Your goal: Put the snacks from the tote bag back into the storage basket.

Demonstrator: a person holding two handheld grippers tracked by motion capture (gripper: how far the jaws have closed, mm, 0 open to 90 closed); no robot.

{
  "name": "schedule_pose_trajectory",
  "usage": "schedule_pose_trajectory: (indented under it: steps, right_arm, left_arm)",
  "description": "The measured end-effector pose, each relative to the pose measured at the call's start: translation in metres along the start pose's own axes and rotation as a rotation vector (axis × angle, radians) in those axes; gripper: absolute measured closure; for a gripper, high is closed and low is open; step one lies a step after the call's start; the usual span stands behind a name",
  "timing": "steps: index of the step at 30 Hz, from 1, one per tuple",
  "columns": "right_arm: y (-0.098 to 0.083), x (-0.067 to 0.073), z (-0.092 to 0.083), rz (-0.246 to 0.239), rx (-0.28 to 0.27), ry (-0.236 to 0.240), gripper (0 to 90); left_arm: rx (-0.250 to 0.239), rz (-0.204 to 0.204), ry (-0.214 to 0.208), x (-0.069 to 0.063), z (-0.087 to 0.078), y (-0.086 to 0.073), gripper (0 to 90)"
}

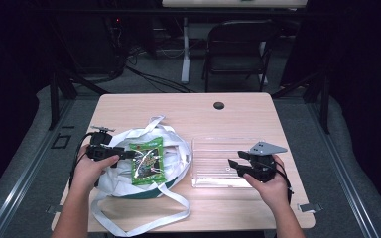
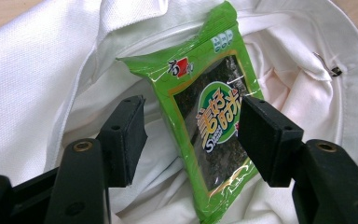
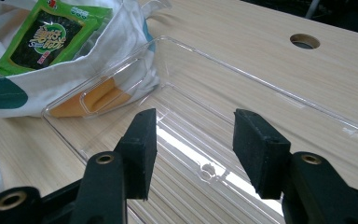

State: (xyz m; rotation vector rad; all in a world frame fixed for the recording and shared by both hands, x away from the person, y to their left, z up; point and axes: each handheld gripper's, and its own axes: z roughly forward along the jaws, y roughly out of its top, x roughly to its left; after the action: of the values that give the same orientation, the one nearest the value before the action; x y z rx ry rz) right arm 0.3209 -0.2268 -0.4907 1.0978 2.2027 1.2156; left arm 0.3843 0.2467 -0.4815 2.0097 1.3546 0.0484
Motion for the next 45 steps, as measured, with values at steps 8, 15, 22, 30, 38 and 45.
schedule_pose_trajectory:
  steps: [8,15,22,30,38,45]
  right_arm:
    - [0.000,0.000,0.000,0.000,0.000,0.000,48.1]
    - [0.001,0.000,-0.001,-0.002,-0.001,-0.003,47.4]
    - [0.002,0.001,-0.001,-0.002,-0.012,-0.001,46.9]
    - [0.002,0.002,-0.001,-0.004,-0.013,-0.002,46.0]
    - [0.002,0.002,0.000,-0.005,-0.008,0.001,45.7]
    - [0.002,0.003,0.001,-0.009,-0.005,-0.001,45.4]
  left_arm:
    - [0.007,-0.029,-0.020,0.002,0.005,-0.003,42.3]
    - [0.026,-0.035,-0.018,0.002,0.011,-0.005,41.4]
    - [0.032,-0.008,0.019,-0.005,0.011,-0.005,40.4]
    - [0.063,-0.040,0.028,-0.010,0.026,-0.008,35.1]
    - [0.075,-0.048,0.000,-0.007,0.041,-0.012,33.5]
    - [0.047,-0.082,-0.059,0.000,0.049,-0.015,33.5]
